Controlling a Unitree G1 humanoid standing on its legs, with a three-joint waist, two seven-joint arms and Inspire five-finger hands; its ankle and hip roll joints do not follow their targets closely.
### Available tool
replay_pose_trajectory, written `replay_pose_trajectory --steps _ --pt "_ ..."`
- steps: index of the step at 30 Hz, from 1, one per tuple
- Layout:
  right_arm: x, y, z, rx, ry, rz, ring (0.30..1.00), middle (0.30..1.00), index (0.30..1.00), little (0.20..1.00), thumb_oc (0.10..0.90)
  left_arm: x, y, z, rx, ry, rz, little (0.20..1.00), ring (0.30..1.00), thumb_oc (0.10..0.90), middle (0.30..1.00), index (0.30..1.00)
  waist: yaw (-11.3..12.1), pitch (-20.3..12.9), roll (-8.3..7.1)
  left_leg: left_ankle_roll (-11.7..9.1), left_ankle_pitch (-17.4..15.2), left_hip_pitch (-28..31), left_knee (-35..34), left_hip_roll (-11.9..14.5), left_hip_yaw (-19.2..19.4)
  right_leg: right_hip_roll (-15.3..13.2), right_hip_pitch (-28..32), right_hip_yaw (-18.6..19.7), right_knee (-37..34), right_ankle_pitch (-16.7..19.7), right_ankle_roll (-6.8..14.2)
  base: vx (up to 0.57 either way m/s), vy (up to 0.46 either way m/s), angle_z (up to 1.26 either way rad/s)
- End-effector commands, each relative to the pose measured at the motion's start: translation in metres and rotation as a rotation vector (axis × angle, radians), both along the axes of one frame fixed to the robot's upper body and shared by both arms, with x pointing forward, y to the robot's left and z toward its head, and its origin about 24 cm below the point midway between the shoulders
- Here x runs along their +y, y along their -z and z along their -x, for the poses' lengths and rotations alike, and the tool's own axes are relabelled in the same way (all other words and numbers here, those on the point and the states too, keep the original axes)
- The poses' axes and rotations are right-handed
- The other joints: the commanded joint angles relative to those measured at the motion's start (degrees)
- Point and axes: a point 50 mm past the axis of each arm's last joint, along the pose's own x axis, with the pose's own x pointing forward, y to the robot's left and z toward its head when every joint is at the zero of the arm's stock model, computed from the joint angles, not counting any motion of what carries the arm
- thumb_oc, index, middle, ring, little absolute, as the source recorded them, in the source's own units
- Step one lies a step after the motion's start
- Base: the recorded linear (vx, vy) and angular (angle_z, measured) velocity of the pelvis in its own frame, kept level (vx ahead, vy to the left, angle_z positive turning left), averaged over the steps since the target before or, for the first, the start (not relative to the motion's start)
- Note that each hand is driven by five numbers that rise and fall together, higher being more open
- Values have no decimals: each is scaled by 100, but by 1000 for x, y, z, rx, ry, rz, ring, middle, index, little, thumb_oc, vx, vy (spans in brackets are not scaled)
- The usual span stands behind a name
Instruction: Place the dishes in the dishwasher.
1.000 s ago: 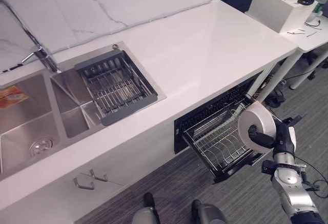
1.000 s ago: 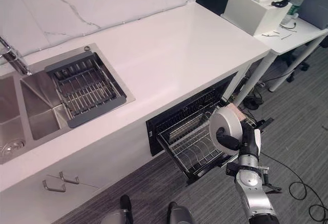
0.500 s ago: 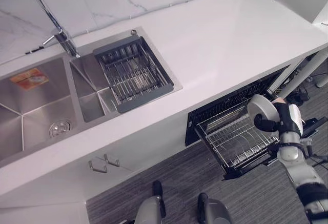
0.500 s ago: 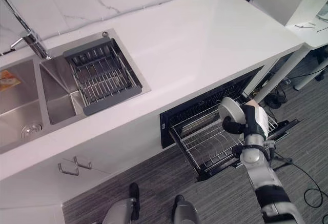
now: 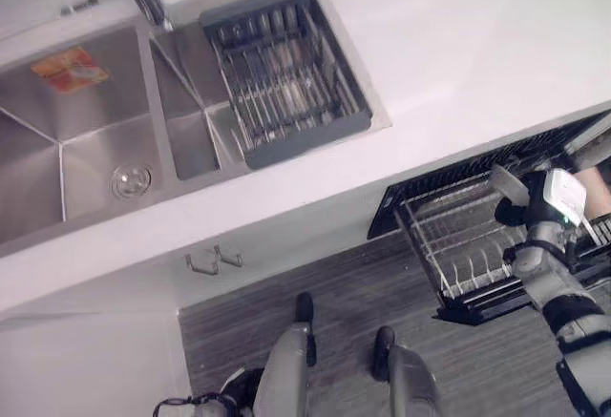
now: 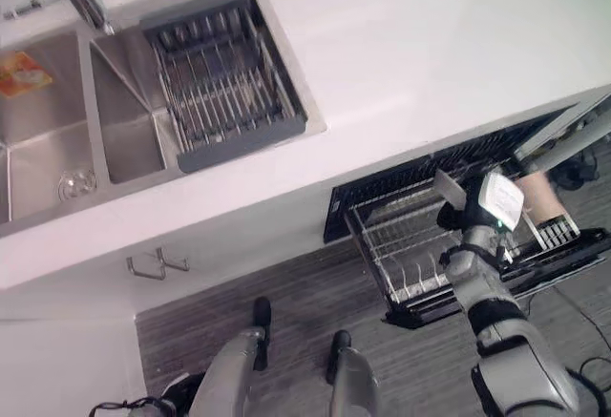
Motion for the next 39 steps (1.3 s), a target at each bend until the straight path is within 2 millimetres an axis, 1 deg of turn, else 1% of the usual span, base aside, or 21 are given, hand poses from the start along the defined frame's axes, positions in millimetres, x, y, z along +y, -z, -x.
replay_pose_trajectory --steps 1,3,5,8,13,14,15,16,17,18,19,20,21,22,23,26,27,29,31,35,39 --pt "-9 -65 -4 -310 111 175 300 300 300 300 400 -8 -36 -55 -307 -50 63 900 900 800 900 900 58 -287 -214 -72 -1080 127 663 -151 -462 109 169 266 -946 793 254 -231 37 14" --pt "-5 -70 -7 -317 130 210 300 300 300 300 400 -14 -38 -59 -326 -27 77 900 900 800 900 900 44 -226 -166 -83 -1025 34 663 -137 -476 108 52 278 -946 855 257 -113 48 10" --pt "-6 -69 -6 -327 161 232 300 300 300 300 400 -21 -39 -59 -344 -5 79 900 900 800 900 900 67 -163 -78 -81 -984 -2 663 -136 -498 116 35 258 -946 873 234 -40 73 4" --pt "-8 -66 -6 -339 202 214 300 300 300 300 400 -20 -39 -62 -361 -87 98 900 900 800 900 900 98 -95 -3 -71 -983 -131 663 -191 -493 64 -77 174 -946 888 257 -112 48 4" --pt "-4 -70 -10 -392 260 150 300 300 300 300 400 -25 -41 -70 -374 -123 149 900 900 800 900 900 174 1 77 -57 -933 -351 663 -245 -468 2 -257 76 -946 951 284 -99 -1 6" --pt "3 -68 -13 -401 253 112 338 338 338 338 425 -31 -44 -75 -391 -112 169 900 900 800 900 900 181 28 119 -48 -917 -397 663 -261 -462 -4 -295 65 -946 974 285 -54 15 -1" --pt "6 -67 -15 -401 251 101 413 413 413 413 475 -37 -45 -77 -401 -87 178 900 900 800 900 900 183 52 137 -51 -915 -421 663 -266 -458 -19 -318 52 -946 987 293 -50 11 -2" --pt "7 -66 -15 -400 249 95 436 436 436 436 491 -38 -46 -78 -402 -78 180 900 900 800 900 900 182 59 143 -51 -914 -427 663 -267 -451 -23 -328 49 -946 995 296 -40 6 -2" --pt "11 -64 -17 -395 246 74 592 592 592 592 595 -43 -47 -79 -407 -65 186 900 900 800 900 900 173 83 161 -51 -908 -449 663 -271 -437 -31 -356 42 -946 1012 301 -39 8 -1" --pt "14 -61 -19 -384 235 45 900 900 900 900 800 -46 -47 -80 -413 -58 188 900 900 800 900 900 167 102 175 -50 -909 -461 663 -274 -428 -42 -372 30 -946 1020 304 -48 10 0" --pt "16 -53 -21 -353 222 -76 900 900 900 900 800 -49 -48 -82 -422 -48 185 900 900 800 900 900 160 139 193 -50 -911 -467 663 -283 -419 -54 -376 9 -946 1023 307 0 0 0" --pt "21 -38 -25 -331 198 -326 900 900 900 900 800 -53 -49 -83 -425 -47 184 900 900 800 900 900 155 176 213 -51 -929 -456 663 -279 -400 -65 -369 15 -946 1017 305 0 0 0" --pt "28 -26 -28 -302 175 -503 900 900 900 900 800 -55 -49 -84 -426 -52 185 900 900 800 900 900 141 177 238 -52 -908 -495 663 -272 -386 -72 -411 19 -946 1046 295 0 0 0" --pt "33 -21 -31 -270 138 -559 900 900 900 900 800 -55 -49 -85 -425 -55 181 900 900 800 900 900 137 194 240 -57 -934 -470 663 -270 -368 -78 -390 26 -946 1023 292 0 0 0" --pt "45 -12 -35 -217 40 -621 900 900 900 900 800 -55 -50 -86 -424 -57 174 900 900 800 900 900 128 216 252 -56 -952 -461 663 -270 -353 -91 -385 36 -946 1017 296 0 0 0" --pt "66 -4 -43 -112 -114 -690 900 900 900 900 800 -49 -52 -90 -427 -54 153 900 900 800 900 900 116 224 256 -66 -910 -515 663 -233 -292 -125 -468 12 -946 1089 313 0 0 0" --pt "67 -3 -43 -103 -122 -700 900 900 900 900 800 -48 -52 -90 -428 -55 151 900 900 800 900 900 112 224 254 -67 -907 -517 663 -229 -284 -126 -472 12 -946 1094 315 0 0 0" --pt "77 2 -45 -77 -231 -815 900 900 900 900 800 -45 -54 -93 -421 -80 163 900 900 800 900 900 71 216 229 -87 -890 -510 663 -182 -216 -124 -489 24 -946 1115 310 0 14 -3" --pt "82 3 -47 -37 -308 -858 900 900 900 900 800 -41 -52 -91 -418 -80 168 900 900 800 900 900 42 213 214 -96 -880 -503 663 -169 -210 -117 -496 36 -946 1122 304 1 10 -5" --pt "81 12 -44 69 -318 -792 900 900 900 900 800 -37 -50 -90 -413 -75 150 900 900 800 900 900 3 212 153 -101 -877 -475 663 -141 -158 -109 -506 53 -946 1144 315 5 -15 -4" --pt "76 15 -41 94 -298 -717 900 900 900 900 800 -36 -50 -88 -422 -66 136 900 900 800 900 900 -17 205 104 -95 -880 -451 663 -113 -122 -102 -512 73 -946 1164 318 0 -9 -1"
